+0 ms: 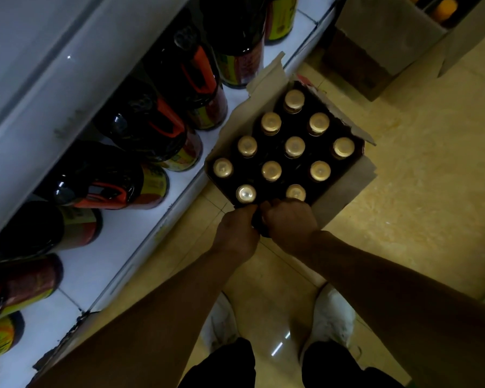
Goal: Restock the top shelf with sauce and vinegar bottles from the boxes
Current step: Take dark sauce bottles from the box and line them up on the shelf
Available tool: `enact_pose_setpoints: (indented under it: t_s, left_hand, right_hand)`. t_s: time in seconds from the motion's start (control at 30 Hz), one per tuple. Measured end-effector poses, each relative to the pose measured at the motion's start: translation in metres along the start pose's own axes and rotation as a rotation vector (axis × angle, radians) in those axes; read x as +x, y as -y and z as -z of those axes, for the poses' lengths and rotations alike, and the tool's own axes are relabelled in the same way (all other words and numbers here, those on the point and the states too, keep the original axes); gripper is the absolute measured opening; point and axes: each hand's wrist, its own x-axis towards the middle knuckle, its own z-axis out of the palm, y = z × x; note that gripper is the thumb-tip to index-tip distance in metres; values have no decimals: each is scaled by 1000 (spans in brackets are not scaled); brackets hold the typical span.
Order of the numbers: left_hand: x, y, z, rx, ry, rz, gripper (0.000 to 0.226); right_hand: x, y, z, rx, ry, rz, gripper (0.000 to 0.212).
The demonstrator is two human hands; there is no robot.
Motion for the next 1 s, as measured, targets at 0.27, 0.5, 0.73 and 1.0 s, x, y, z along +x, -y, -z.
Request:
enact_pose_setpoints:
  t_s: [0.27, 0.5, 0.73, 1.0]
  left_hand:
    - [-31, -34, 22, -21, -69, -46, 32]
    - [-71, -89, 63, -131, -124, -183, 27]
    - [-120, -159, 127, -225, -110, -167, 40]
    - [-177, -245, 212, -278, -265, -328, 35]
  right_hand:
    - [-32, 1, 57, 96, -62, 30, 37]
    - [-77, 9, 144, 112, -107, 77, 37]
    - [-119, 19, 243, 130, -190, 131, 32]
    - [-170, 27, 374, 107, -396, 132, 31]
